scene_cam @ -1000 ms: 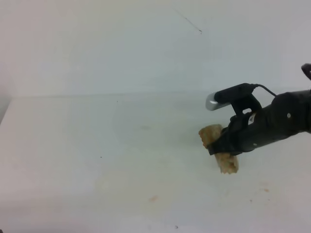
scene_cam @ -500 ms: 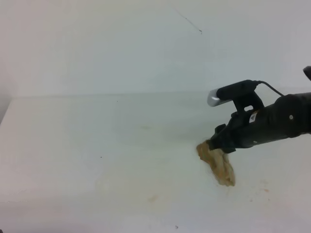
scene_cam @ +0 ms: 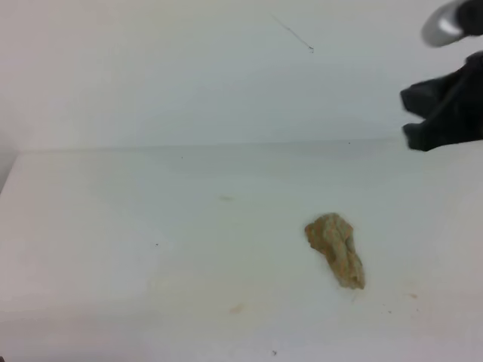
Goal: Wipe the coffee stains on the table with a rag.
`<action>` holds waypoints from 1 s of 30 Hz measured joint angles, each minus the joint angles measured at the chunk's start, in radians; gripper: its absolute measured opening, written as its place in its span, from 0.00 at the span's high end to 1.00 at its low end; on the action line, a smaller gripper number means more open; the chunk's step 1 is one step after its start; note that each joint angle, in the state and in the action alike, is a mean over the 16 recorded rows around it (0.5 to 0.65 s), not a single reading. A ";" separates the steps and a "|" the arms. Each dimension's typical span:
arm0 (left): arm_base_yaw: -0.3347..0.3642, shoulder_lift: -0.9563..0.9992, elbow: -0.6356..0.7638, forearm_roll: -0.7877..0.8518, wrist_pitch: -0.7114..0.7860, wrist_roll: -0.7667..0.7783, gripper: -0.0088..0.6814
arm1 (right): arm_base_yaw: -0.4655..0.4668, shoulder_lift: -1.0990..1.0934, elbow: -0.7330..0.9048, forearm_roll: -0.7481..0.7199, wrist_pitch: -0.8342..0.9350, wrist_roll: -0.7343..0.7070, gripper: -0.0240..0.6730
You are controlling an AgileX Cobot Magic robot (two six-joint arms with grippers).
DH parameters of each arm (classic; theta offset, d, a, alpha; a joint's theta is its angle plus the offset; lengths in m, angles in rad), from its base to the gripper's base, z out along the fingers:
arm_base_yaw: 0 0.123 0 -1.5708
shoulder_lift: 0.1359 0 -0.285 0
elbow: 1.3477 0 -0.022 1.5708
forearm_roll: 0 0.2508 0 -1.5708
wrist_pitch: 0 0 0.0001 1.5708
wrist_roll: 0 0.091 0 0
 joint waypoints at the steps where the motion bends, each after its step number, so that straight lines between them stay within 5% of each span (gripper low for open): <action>1: 0.000 0.000 0.000 0.000 0.000 0.000 0.99 | 0.000 -0.037 0.007 -0.016 0.006 0.006 0.89; 6: 0.000 0.000 0.000 0.000 0.001 0.000 0.99 | 0.000 -0.200 0.085 -0.084 -0.001 0.053 0.97; 18: 0.000 0.003 0.000 0.000 0.002 0.000 0.99 | 0.000 -0.379 0.364 -0.135 -0.103 0.156 0.97; 30: 0.000 0.004 0.000 0.000 0.002 0.000 0.99 | 0.000 -0.440 0.413 -0.168 -0.005 0.158 0.97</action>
